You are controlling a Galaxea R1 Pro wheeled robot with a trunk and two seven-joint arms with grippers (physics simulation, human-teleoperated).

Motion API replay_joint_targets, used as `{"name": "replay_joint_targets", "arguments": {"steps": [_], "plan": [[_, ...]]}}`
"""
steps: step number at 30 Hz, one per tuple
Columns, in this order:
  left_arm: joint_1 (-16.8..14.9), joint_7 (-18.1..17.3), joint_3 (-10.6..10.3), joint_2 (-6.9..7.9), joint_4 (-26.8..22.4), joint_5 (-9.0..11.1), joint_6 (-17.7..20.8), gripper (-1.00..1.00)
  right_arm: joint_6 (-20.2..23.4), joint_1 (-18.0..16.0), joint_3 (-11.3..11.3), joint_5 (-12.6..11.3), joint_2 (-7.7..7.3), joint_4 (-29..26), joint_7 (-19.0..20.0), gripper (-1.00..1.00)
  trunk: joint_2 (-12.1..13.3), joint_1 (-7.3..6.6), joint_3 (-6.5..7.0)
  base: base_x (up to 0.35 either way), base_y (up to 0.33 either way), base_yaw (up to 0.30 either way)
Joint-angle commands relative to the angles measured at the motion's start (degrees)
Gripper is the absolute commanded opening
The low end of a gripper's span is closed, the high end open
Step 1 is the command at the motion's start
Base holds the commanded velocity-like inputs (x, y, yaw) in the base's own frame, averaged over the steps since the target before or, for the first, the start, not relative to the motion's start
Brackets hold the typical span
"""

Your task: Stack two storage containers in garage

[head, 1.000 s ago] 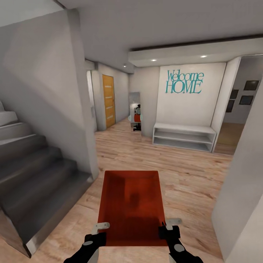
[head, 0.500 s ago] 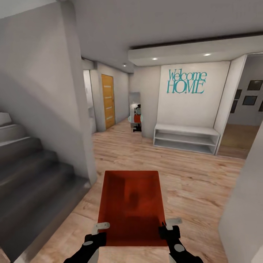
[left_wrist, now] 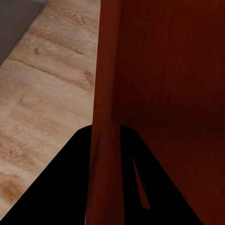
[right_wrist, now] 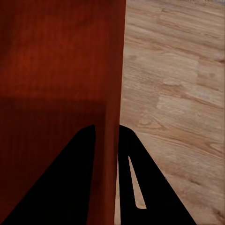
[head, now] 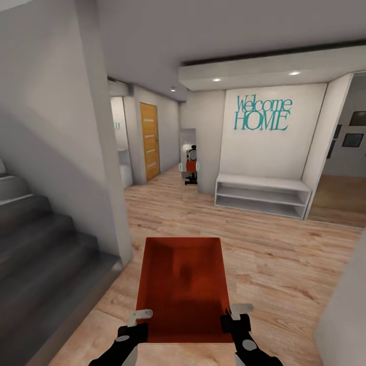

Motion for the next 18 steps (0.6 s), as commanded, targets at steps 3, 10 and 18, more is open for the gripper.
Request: {"name": "replay_joint_targets", "arguments": {"steps": [3, 10, 18], "plan": [[-0.01, 0.71, 0.73, 0.43, 0.06, 0.61, 0.20, -1.00, -3.82, -0.09, -1.09, -0.48, -0.45, -0.08, -2.85, -1.00, -0.07, 0.04, -0.09, 0.321, 0.000, 0.000], [-0.01, 0.73, 0.73, 0.43, 0.06, 0.59, 0.24, -1.00, -3.81, -0.09, -1.08, -0.48, -0.46, -0.08, -2.81, -1.00, -0.07, 0.04, -0.09, 0.321, 0.000, 0.000], [-0.02, 0.72, 0.73, 0.43, 0.06, 0.60, 0.25, -1.00, -3.80, -0.09, -1.09, -0.48, -0.47, -0.08, -2.80, -1.00, -0.07, 0.04, -0.09, 0.321, 0.000, 0.000]]}}
